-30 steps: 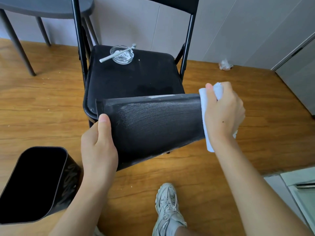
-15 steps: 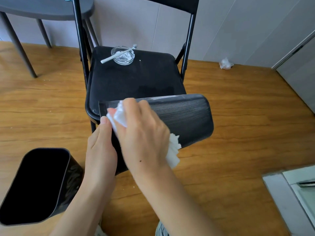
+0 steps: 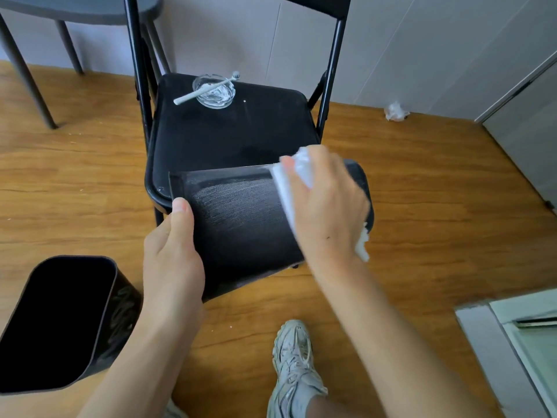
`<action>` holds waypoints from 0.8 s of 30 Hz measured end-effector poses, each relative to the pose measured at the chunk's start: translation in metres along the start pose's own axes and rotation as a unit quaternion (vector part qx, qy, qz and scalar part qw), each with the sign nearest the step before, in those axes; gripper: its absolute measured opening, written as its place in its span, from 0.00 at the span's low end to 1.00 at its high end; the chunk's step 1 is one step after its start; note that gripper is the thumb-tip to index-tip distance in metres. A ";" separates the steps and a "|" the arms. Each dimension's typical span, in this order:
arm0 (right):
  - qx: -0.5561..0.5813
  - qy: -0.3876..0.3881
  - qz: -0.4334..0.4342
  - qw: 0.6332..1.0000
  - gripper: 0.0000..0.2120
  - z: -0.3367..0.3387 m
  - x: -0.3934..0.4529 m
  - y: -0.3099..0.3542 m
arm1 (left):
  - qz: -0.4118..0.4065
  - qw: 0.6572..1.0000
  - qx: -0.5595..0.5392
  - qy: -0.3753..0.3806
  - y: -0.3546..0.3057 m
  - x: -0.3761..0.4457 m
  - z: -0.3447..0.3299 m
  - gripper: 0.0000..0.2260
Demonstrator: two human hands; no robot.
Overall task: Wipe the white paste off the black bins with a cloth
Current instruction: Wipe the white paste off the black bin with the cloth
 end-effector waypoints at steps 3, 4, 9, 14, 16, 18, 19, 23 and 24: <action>-0.028 -0.008 -0.042 0.999 0.14 -0.002 0.016 -0.048 | -0.005 1.000 0.021 -0.007 -0.001 0.003 0.000 0.28; -0.030 -0.006 -0.059 0.998 0.15 -0.003 0.019 -0.060 | -0.007 1.000 0.022 -0.004 -0.001 0.003 -0.001 0.28; -0.027 0.024 -0.142 0.989 0.16 -0.010 0.028 -0.100 | -0.006 1.000 0.005 -0.006 -0.001 0.003 -0.002 0.28; 0.020 0.052 -0.319 0.946 0.14 0.002 0.017 -0.148 | -0.001 1.000 -0.004 -0.002 0.000 0.003 0.000 0.26; 0.112 0.036 -0.380 0.917 0.12 0.009 0.002 -0.160 | 0.009 1.000 -0.029 0.000 0.004 0.006 0.001 0.23; 0.188 0.059 -0.408 0.892 0.11 0.015 -0.014 -0.157 | 0.020 0.999 -0.034 -0.001 0.007 0.008 0.004 0.18; 0.219 0.072 -0.414 0.881 0.11 0.016 -0.021 -0.153 | 0.020 0.999 -0.032 0.003 0.007 0.009 0.004 0.16; 0.259 0.140 -0.379 0.878 0.12 0.012 -0.042 -0.125 | -0.015 1.000 0.002 0.012 0.002 0.005 0.000 0.21; 0.262 0.159 -0.369 0.877 0.11 0.010 -0.045 -0.118 | -0.037 0.999 0.021 0.011 -0.001 0.003 -0.001 0.24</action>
Point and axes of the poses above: each hand's wrist, its own x-axis towards the middle knuckle, its own z-axis out of the back of the hand, y = z × x, the point moved 5 cm from there along x, towards the middle knuckle, and after that the axes turned 10 degrees about -x, right-handed, at the moved point
